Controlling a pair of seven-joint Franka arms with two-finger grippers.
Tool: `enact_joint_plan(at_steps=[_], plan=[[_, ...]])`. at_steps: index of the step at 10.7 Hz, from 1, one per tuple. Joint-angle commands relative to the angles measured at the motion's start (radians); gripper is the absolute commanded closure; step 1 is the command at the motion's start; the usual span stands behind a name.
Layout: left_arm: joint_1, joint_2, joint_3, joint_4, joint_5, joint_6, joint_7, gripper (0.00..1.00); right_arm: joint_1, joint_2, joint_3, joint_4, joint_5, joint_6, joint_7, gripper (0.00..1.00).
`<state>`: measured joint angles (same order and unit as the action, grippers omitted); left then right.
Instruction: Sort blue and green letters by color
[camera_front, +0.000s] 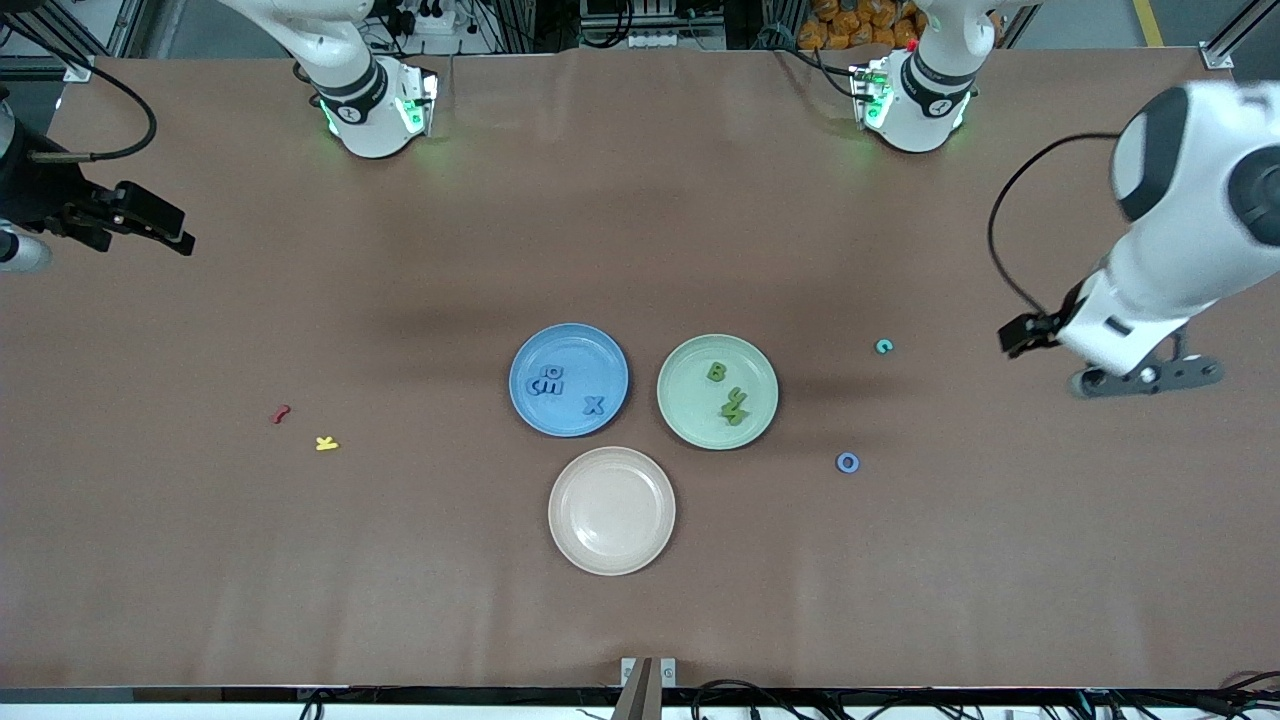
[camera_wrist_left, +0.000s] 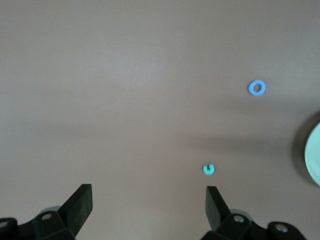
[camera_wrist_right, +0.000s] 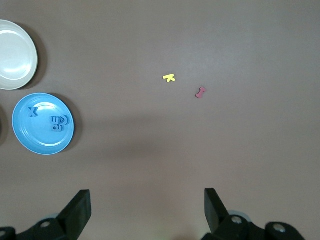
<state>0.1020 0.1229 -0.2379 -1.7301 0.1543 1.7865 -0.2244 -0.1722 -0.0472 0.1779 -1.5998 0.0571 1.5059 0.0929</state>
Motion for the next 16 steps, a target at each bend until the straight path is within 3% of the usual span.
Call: enact_joint_plan(at_steps=[1, 4, 6, 16], plan=[[-0.01, -0.019, 0.015, 0.217, -0.035, -0.282, 0.088, 0.0, -0.01, -0.03, 0.005, -0.028, 0.02, 0.004, -0.013, 0.0], [-0.016, -0.028, 0.014, 0.297, -0.071, -0.346, 0.114, 0.0, -0.01, -0.026, 0.005, -0.026, 0.02, 0.005, -0.012, 0.0], [-0.01, -0.043, 0.008, 0.29, -0.099, -0.351, 0.181, 0.0, -0.01, -0.025, 0.005, -0.026, 0.02, 0.005, -0.012, 0.0], [-0.068, -0.074, 0.032, 0.288, -0.101, -0.352, 0.148, 0.0, -0.018, -0.016, 0.011, -0.019, 0.02, 0.017, -0.01, 0.0]])
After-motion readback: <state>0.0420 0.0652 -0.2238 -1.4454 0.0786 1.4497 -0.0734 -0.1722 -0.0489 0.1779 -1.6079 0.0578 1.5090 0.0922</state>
